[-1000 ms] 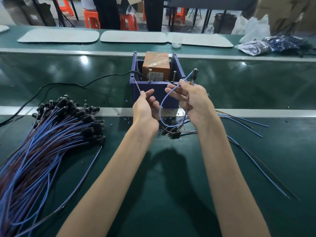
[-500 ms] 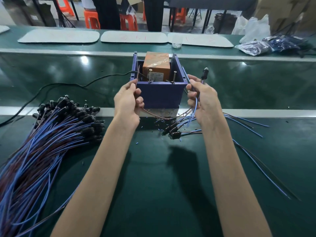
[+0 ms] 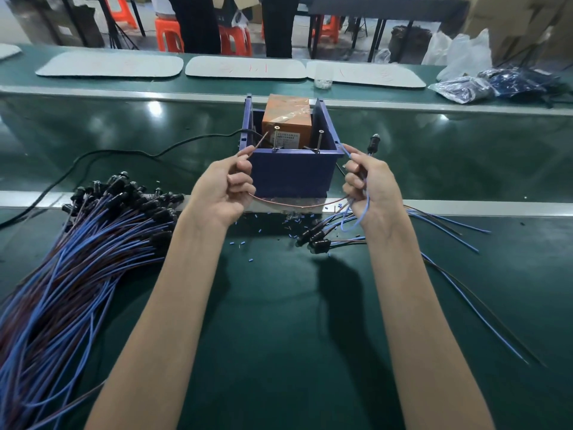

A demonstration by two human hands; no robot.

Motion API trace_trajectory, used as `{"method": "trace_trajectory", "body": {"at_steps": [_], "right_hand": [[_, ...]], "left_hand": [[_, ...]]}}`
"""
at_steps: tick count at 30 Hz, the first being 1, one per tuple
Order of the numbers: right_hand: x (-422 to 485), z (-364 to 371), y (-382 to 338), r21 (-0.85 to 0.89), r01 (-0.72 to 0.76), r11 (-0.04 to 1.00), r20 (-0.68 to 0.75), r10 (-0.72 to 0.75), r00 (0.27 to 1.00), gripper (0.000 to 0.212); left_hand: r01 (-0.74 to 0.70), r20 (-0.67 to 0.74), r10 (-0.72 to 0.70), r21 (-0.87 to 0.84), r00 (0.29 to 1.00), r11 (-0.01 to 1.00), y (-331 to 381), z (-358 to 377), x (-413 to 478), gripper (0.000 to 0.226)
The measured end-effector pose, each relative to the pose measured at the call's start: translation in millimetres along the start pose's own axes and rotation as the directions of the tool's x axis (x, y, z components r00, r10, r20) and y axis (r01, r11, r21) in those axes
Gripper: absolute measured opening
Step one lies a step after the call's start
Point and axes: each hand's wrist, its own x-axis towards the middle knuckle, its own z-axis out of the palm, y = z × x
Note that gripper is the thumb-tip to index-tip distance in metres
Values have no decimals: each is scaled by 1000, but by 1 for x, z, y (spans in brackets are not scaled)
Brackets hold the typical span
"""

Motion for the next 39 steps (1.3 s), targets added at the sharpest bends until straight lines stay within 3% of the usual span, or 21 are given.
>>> {"method": "trace_trajectory", "body": {"at_steps": [5,15,39], "right_hand": [[2,-3,-3,40,-20,999,-19,21,1000,25],[5,-1,4,52,-4,999,1,4,1000,21],[9,-4,9,-72,-19,997,41,22,999,25]], "left_hand": [[95,-7,-96,-106,995,990,-3,2,-1,28],[106,-26,-114,-214,993,971,-4,3,-1,25],[143,-53,-151,-129,987,981,-5,3,0,23]]}}
